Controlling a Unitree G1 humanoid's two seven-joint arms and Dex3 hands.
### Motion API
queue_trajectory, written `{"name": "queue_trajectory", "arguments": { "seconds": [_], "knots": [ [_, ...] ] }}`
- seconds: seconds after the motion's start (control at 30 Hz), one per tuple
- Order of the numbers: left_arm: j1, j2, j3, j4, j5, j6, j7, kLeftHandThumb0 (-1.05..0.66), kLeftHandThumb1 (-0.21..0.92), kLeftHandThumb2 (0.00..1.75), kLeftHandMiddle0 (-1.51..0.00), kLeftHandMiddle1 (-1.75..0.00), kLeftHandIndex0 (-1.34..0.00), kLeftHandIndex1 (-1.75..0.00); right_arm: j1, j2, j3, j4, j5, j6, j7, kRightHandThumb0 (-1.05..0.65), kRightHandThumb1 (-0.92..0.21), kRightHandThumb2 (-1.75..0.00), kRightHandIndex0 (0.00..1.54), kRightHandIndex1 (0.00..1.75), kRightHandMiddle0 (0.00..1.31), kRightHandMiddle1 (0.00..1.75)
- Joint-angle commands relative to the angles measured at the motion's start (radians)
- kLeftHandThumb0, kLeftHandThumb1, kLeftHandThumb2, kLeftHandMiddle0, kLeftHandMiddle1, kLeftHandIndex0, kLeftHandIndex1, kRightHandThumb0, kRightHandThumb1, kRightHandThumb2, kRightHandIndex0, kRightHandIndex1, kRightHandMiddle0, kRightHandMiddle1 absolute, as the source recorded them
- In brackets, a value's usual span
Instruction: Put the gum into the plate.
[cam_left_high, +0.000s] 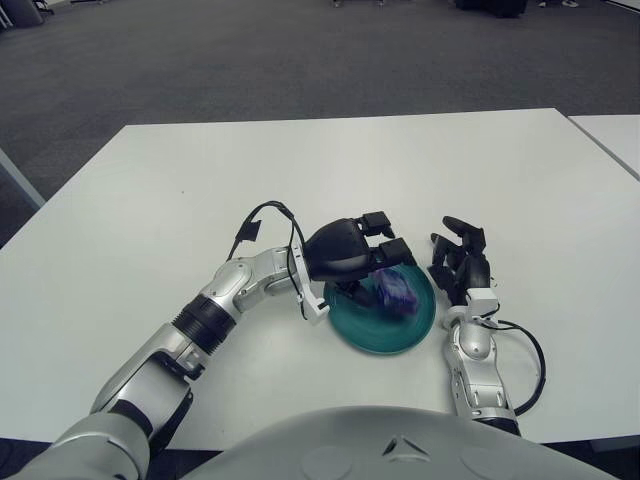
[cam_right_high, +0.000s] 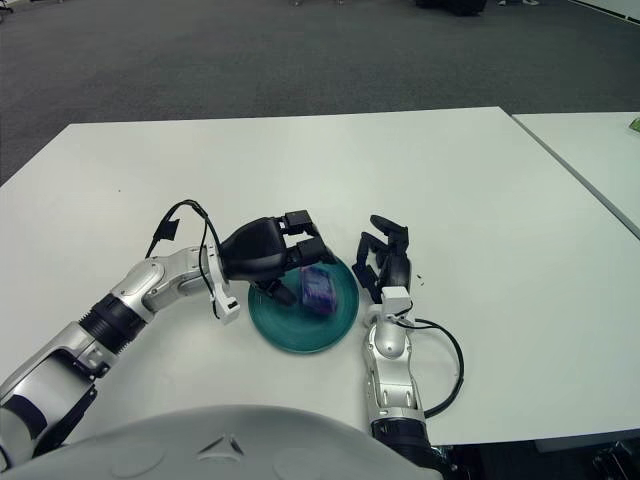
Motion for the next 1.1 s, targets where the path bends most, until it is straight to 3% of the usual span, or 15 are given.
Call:
{"name": "queue_trajectory", "arguments": {
  "seconds": [0.0, 0.33, 0.67, 0.8, 0.9, 1.0, 1.03, 1.07],
  "knots": [
    [-0.002, -0.001, 0.004, 0.031, -0.039, -0.001, 0.001, -1.05, 0.92, 0.73, -0.09, -0.12, 0.0, -0.26, 0.038, -0.002, -0.003, 0.035, 0.009, 0.049, 0.014, -0.53, -0.92, -0.79, 0.27, 0.51, 0.0, 0.91],
    [0.0, -0.012, 0.008, 0.092, -0.163, -0.01, -0.056, -1.05, 0.92, 0.56, 0.0, 0.0, 0.0, -0.02, 0.056, -0.003, 0.008, 0.007, 0.014, 0.019, 0.05, -0.55, -0.92, -0.87, 0.28, 0.49, 0.0, 0.88],
    [0.038, -0.014, 0.039, 0.11, -0.476, 0.055, -0.289, -1.05, 0.92, 0.42, 0.0, 0.0, 0.0, 0.0, 0.043, 0.005, -0.013, 0.042, 0.01, 0.037, 0.024, -0.63, -0.92, -0.81, 0.3, 0.5, 0.0, 0.91],
    [0.082, -0.006, 0.082, 0.11, -0.711, 0.156, -0.447, -1.05, 0.92, 0.43, 0.0, 0.0, 0.0, 0.0, 0.049, 0.004, -0.018, 0.04, 0.019, 0.029, 0.026, -0.64, -0.92, -0.78, 0.33, 0.51, 0.0, 0.95],
    [0.169, -0.112, 0.118, 0.075, -0.858, 0.307, -0.452, -1.05, 0.92, 0.49, 0.0, 0.0, 0.0, 0.0, 0.059, 0.008, -0.019, 0.028, 0.023, 0.029, 0.026, -0.63, -0.92, -0.76, 0.36, 0.54, 0.0, 0.98],
    [0.245, -0.228, 0.197, 0.032, -1.015, 0.442, -0.377, -1.05, 0.92, 0.62, -0.04, -0.02, -0.03, -0.02, 0.066, 0.011, -0.02, 0.015, 0.025, 0.037, 0.025, -0.62, -0.92, -0.75, 0.38, 0.57, 0.0, 1.0],
    [0.261, -0.252, 0.221, 0.02, -1.051, 0.478, -0.357, -1.05, 0.92, 0.71, -0.11, -0.01, -0.02, -0.19, 0.068, 0.013, -0.02, 0.011, 0.024, 0.04, 0.024, -0.61, -0.92, -0.74, 0.39, 0.58, 0.0, 1.01],
    [0.275, -0.27, 0.243, 0.012, -1.08, 0.509, -0.341, -1.05, 0.92, 0.75, -0.13, -0.01, -0.02, -0.25, 0.07, 0.013, -0.019, 0.008, 0.024, 0.043, 0.024, -0.61, -0.92, -0.74, 0.39, 0.59, 0.0, 1.02]
  ]
}}
